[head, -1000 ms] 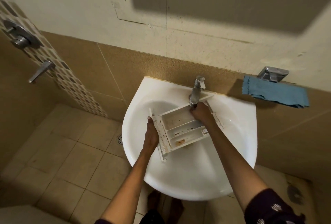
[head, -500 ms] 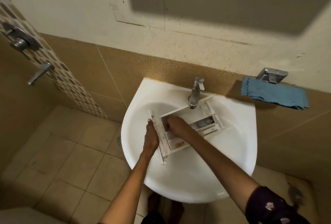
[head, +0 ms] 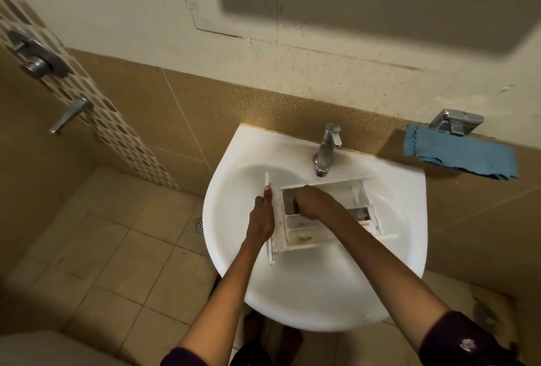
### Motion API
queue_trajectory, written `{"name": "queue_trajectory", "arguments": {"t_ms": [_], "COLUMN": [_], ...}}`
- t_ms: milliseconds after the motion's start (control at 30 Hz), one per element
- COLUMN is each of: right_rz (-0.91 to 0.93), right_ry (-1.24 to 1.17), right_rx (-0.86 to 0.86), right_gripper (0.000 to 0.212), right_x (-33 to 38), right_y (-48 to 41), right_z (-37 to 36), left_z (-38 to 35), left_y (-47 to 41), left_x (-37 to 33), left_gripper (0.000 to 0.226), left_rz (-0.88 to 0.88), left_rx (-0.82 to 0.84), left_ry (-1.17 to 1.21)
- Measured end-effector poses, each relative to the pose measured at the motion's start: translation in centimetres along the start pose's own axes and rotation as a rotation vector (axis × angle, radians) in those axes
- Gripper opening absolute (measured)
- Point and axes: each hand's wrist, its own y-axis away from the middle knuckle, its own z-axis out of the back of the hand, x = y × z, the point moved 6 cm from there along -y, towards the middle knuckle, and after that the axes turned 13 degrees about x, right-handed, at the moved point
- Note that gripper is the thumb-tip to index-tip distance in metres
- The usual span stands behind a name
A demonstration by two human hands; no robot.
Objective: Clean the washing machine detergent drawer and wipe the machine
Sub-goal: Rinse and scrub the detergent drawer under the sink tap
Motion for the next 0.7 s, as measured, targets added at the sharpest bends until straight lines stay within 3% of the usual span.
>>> {"name": "queue_trajectory", "arguments": {"t_ms": [100,233,433,600,700], "right_rz": [-0.018,-0.077,-0.290,-0.055,-0.086], "right_ry": [-0.074,-0.202,-0.066,-0.068,0.051], "right_rx": [-0.078,-0.126,-0.208,-0.100,-0.119], "right_gripper": [0.016,0.026,0.025,0.030,0.030], "right_x": [-0.2,-1.6,-3.3,1.0,0.9], "right_y": [0.4,1.4,2.2,1.2,1.8], "right_z": [-1.0,-2.7,-0.8,-2.3,-1.8], "left_z": [-1.2,-1.0,-0.3,1.4,1.3], "left_y": [-0.1,-0.9,-0.4,0.7,1.4], "left_x": [-0.6,-0.2,0.0,0.3,-0.1], "left_gripper": [0.066,0.069,0.039,0.030,0.033], "left_rz": [0.023,0.061,0.035,0.003,-0.029], "left_rx": [0.032,0.058,0.073,-0.015,-0.026], "left_ry": [-0.067,-0.074,-0.056,0.041,0.020]}}
